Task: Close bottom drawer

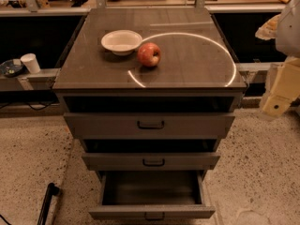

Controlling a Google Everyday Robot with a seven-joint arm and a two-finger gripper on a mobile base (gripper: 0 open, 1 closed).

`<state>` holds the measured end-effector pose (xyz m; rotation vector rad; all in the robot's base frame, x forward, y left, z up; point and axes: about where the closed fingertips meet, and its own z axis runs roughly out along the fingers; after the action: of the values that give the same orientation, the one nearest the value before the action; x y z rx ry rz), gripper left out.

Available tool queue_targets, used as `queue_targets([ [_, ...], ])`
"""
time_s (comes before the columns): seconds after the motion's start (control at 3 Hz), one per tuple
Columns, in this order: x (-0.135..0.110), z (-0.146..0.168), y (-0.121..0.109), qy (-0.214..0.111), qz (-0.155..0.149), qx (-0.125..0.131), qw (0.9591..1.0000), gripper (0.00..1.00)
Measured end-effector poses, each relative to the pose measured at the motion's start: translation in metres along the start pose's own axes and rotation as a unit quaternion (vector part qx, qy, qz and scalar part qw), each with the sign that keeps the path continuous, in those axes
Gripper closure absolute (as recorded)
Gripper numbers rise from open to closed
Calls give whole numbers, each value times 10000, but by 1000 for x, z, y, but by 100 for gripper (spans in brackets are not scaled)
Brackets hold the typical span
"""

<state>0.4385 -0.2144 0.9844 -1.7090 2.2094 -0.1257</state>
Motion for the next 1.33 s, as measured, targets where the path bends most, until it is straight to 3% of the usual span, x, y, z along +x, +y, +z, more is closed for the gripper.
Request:
queue_targets([
  [0.33, 0, 0, 0, 0, 0, 0, 10000, 0],
  [0.67, 1, 11, 3, -403, 152, -28, 9991, 0],
  [1.0, 30, 82, 24, -1179, 708, -410, 9897, 0],
  [1.33, 54, 158, 59, -2008, 1292, -721, 9684, 0],
])
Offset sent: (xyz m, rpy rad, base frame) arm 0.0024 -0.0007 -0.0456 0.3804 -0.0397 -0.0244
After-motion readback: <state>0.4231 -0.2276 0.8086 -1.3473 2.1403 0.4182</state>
